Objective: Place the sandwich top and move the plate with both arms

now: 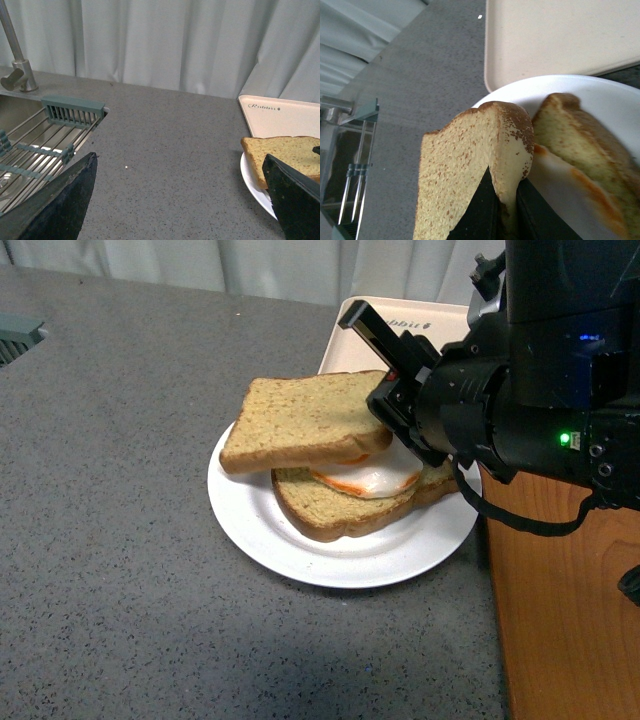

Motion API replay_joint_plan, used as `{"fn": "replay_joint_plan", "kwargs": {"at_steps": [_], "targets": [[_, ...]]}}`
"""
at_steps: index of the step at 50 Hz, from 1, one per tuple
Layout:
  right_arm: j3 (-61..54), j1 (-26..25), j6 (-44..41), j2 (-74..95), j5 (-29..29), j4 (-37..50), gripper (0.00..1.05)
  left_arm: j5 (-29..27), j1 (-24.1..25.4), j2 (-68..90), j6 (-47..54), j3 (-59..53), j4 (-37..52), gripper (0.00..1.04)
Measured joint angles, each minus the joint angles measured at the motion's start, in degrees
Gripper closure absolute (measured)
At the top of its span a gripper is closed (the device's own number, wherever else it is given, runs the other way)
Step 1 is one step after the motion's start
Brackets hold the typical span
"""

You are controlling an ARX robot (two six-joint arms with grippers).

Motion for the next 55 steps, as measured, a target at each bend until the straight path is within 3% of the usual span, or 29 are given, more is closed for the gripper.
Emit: {"fn": "replay_joint_plan", "kwargs": {"at_steps": [14, 27, 37, 41, 45, 50, 55], "targets": [[-1.1, -2.0, -0.7, -0.3, 1.2, -0.4, 1.01, 0.0, 0.0, 0.0, 0.0, 0.0, 0.0, 0.06], [-2.5, -1.9, -7.2, -4.0, 8.0, -2.4, 0.48, 0.0, 0.0, 0.0, 0.0, 0.0, 0.0, 0.06], [-5.4, -3.8, -10.6, -10.6, 8.9, -3.4, 0.12, 0.0, 0.0, 0.0, 0.0, 0.0, 0.0, 0.06], [-13.9, -5.8, -25.9, -12.6, 19.9, 17.9, 0.27, 0.1, 0.0, 0.0, 0.0, 0.0, 0.0, 0.06], [-20.7, -9.0, -36.8, -18.0, 18.7, 25.2, 0.37, -0.1, 0.0, 0.0, 0.0, 0.0, 0.0, 0.06], [-28.7, -14.4, -44.8, -28.8, 14.3, 25.9, 0.52, -0.1, 0.0, 0.0, 0.0, 0.0, 0.0, 0.06], [-37.1, -21.7, -49.0, -41.4, 6.6, 20.5, 0.68, 0.0, 0.0, 0.0, 0.0, 0.0, 0.0, 0.06]]}}
